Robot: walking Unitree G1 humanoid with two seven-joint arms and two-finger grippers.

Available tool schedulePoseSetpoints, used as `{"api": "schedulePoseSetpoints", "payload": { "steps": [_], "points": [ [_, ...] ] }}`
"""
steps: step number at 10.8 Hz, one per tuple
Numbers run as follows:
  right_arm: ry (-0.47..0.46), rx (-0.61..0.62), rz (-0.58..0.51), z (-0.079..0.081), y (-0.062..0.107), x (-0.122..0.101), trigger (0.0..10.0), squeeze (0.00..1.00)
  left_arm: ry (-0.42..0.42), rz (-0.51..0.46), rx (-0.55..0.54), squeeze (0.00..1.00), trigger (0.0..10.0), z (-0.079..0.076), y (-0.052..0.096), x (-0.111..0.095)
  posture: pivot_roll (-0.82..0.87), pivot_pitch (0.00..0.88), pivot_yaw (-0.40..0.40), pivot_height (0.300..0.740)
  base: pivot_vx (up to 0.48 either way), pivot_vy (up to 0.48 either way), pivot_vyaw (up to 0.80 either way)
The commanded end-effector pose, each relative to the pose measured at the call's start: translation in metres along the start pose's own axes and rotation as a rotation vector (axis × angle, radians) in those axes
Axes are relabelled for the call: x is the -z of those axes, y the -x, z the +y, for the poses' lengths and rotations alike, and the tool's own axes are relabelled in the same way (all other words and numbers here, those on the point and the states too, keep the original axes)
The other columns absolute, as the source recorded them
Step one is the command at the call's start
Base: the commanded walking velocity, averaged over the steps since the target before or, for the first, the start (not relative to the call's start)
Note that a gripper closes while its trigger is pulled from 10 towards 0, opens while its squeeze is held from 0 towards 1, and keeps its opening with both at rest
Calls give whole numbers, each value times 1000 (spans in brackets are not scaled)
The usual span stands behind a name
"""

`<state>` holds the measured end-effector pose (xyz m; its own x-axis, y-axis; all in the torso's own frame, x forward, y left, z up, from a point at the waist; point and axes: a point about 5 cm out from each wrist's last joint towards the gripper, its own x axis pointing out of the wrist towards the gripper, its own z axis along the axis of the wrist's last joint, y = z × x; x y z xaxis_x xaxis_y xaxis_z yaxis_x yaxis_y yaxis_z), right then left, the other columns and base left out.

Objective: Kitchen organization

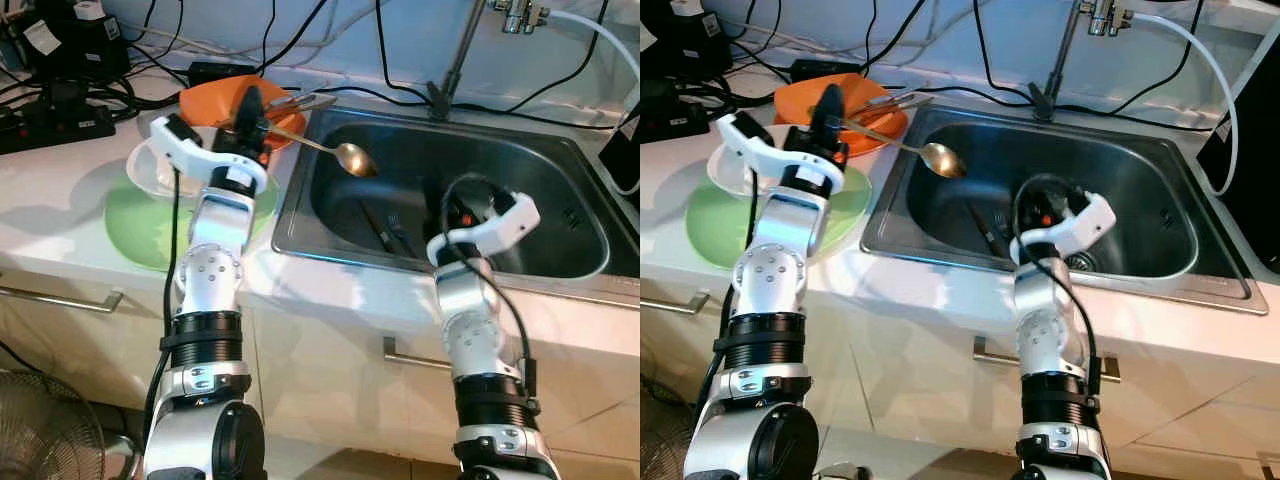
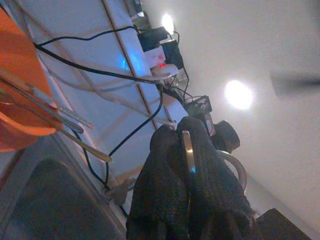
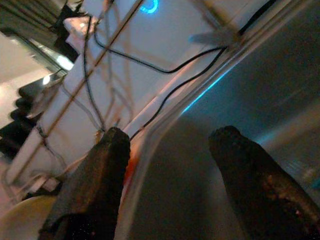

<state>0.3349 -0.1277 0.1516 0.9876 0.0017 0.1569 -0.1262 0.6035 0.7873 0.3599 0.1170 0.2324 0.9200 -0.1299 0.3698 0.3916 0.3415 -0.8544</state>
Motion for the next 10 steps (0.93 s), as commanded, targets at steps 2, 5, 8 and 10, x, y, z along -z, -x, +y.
{"api": "schedulePoseSetpoints", "payload": {
  "steps": [2,5,8,10],
  "points": [
    [-106,-62,16,19,-4,7,10000,1000,83,43,40,0,10000,-15,-1,26,66,2,-43,740,0,0,0],
    [-362,-75,95,22,-9,16,10000,1000,134,67,49,0,10000,-15,-7,31,65,0,-42,740,0,0,0],
    [-486,-96,112,29,-11,17,10000,0,201,96,62,0,10000,-18,-9,39,67,0,-40,740,0,0,0],
    [-532,-141,109,36,-13,13,10000,0,246,129,57,0,10000,-19,-9,47,67,0,-40,740,0,0,0]
  ]
}}
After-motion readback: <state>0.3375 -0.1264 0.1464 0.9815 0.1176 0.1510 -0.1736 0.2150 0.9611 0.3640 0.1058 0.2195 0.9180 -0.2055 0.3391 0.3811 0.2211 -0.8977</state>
